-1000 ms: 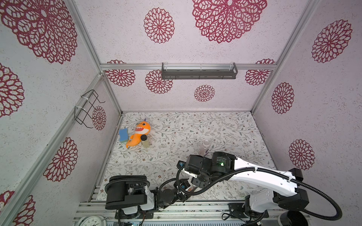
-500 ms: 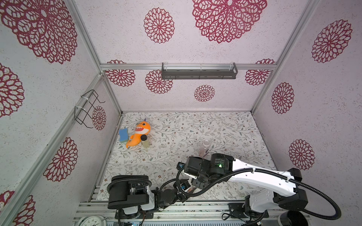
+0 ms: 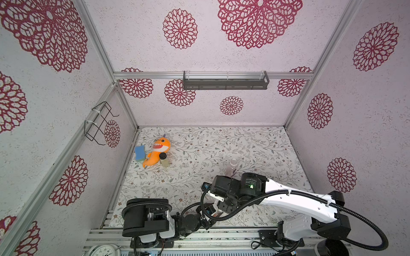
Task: Screw on the bottle caps
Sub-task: Screw the bottle cap onto the plastic bottle.
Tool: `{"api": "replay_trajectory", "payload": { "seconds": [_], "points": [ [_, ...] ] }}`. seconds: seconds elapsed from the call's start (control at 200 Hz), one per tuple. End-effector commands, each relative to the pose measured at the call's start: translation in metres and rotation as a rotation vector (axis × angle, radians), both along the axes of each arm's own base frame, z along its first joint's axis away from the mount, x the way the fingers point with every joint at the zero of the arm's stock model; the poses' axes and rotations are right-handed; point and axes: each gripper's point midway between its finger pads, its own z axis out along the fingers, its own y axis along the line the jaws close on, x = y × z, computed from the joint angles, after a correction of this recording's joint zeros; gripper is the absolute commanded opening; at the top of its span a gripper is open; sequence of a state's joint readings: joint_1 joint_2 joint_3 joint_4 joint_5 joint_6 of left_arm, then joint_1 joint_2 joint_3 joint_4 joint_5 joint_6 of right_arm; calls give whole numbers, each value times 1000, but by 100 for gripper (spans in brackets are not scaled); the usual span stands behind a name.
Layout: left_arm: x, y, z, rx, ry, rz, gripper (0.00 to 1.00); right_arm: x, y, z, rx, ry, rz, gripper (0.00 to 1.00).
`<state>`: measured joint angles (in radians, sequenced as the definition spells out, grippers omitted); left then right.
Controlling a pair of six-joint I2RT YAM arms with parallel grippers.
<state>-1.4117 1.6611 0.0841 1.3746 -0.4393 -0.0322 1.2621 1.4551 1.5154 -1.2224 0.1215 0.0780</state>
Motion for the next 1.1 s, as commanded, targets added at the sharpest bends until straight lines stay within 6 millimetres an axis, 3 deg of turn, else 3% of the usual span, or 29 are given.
{"api": "replay_trajectory", "payload": {
  "seconds": [0.0, 0.641, 0.926, 1.096],
  "points": [
    [1, -3, 21, -81, -31, 12, 54, -4, -4, 2, 20, 37, -33, 36],
    [6, 0, 22, -79, -55, 50, 54, 2, 13, 2, 65, 107, -268, 36],
    [7, 1, 20, -72, -61, 58, 54, 4, 13, 8, 68, 100, -293, 45],
    [7, -1, 18, -63, -61, 56, 54, 4, 5, 25, 85, 63, -261, 55]
  ]
}}
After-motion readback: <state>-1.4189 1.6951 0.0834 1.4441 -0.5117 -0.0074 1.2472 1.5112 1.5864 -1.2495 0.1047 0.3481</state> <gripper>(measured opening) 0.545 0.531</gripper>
